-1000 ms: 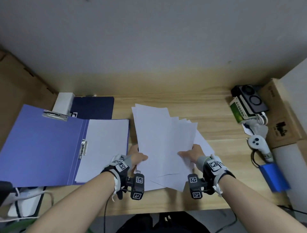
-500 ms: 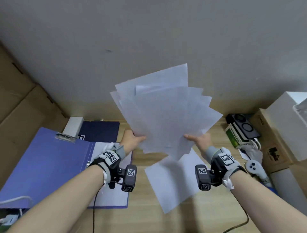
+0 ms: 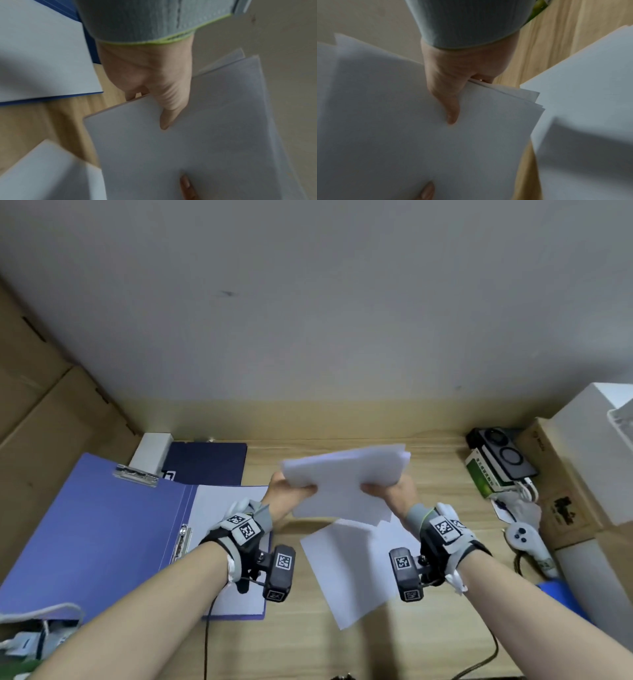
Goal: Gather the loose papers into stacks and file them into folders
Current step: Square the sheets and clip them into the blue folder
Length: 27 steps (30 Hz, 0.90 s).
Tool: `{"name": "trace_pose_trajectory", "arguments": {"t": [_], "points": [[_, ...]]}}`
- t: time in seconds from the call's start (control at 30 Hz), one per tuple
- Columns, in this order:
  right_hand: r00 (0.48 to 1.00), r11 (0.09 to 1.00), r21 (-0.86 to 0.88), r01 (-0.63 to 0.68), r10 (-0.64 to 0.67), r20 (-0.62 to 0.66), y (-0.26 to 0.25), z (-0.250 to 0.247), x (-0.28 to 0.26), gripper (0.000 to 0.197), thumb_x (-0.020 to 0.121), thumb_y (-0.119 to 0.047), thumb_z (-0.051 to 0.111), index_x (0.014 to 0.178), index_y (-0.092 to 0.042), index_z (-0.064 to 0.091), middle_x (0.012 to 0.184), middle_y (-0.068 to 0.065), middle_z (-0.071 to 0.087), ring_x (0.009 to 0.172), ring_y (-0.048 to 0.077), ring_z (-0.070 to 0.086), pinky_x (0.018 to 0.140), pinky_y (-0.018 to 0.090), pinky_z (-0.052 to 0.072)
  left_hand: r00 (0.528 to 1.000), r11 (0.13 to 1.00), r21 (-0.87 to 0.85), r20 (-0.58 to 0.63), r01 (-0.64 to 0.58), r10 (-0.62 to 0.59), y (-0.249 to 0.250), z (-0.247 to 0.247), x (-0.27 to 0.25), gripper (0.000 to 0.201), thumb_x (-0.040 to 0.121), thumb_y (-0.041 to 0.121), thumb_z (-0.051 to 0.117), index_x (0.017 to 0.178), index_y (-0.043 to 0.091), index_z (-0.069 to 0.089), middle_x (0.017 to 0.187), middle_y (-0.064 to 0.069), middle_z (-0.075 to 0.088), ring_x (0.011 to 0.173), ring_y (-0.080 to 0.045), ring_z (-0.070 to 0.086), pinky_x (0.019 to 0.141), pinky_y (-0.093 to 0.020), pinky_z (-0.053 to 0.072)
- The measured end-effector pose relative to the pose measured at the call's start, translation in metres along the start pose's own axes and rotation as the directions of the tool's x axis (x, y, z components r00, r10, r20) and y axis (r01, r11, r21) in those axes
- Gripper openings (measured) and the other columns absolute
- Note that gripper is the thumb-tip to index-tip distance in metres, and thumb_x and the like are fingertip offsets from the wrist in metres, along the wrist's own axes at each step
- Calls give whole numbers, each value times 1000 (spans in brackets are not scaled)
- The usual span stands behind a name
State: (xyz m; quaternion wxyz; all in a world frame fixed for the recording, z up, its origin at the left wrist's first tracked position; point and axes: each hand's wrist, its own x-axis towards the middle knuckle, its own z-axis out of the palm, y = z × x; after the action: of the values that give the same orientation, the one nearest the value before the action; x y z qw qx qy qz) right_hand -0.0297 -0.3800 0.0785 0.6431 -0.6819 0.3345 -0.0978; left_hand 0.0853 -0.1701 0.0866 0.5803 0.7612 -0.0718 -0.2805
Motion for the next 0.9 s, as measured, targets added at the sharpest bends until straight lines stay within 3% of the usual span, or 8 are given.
{"name": "trace_pose_trajectory", "arguments": {"t": [0.13,0.3,0.43,0.53,0.67,0.8,0.9], "points": [[997,992,117,54,-60,44,-28,-3,2,27,68,9,80,84,-11,73,82,2,74,71,13,69,67,26,56,994,992,-68,31,-104,106,29,-9,-1,31,74,-6,77,96,14,70,94,0,73,76,-1,70,71,-19,56],[998,997,81,-4,-1,57,-4,3,-5,30,66,6,83,88,-11,72,86,2,75,73,8,71,69,23,55,997,994,-79,-2,-75,75,12,-7,-5,32,74,-6,76,103,7,70,97,-6,72,85,-14,68,74,-20,56],[999,994,102,-29,28,19,6,8,-9,31,66,7,82,87,-13,71,86,2,74,73,10,70,70,26,54,997,992,-98,-1,-80,80,10,4,-11,29,75,-9,73,93,14,72,87,1,72,71,1,68,68,-14,55],[999,988,149,-34,36,-9,-5,6,-4,29,66,4,83,87,-12,71,89,6,75,77,19,71,72,31,58,998,989,-129,0,-67,67,17,2,-6,25,74,-6,76,94,9,73,92,-3,74,77,-8,70,78,-26,57],[1000,986,165,-28,26,14,-6,4,-7,29,66,3,84,89,-12,73,92,7,76,80,19,72,77,32,59,999,993,-112,-21,-32,30,14,-2,-3,31,71,2,81,101,2,71,95,-5,75,82,-13,72,79,-29,59],[998,991,118,-58,57,14,23,11,-17,34,65,9,81,87,-15,71,88,2,74,80,18,69,76,31,55,999,1000,4,-34,3,-3,-3,8,-8,20,71,-3,76,86,11,71,90,-5,74,78,-14,70,80,-32,57],[996,987,142,-80,85,-29,31,12,-18,35,64,9,81,88,-14,71,87,-1,75,79,17,70,77,32,56,999,1000,-15,-38,-5,4,0,13,-9,21,72,-3,75,75,18,71,75,7,74,72,-9,71,73,-26,57]]}}
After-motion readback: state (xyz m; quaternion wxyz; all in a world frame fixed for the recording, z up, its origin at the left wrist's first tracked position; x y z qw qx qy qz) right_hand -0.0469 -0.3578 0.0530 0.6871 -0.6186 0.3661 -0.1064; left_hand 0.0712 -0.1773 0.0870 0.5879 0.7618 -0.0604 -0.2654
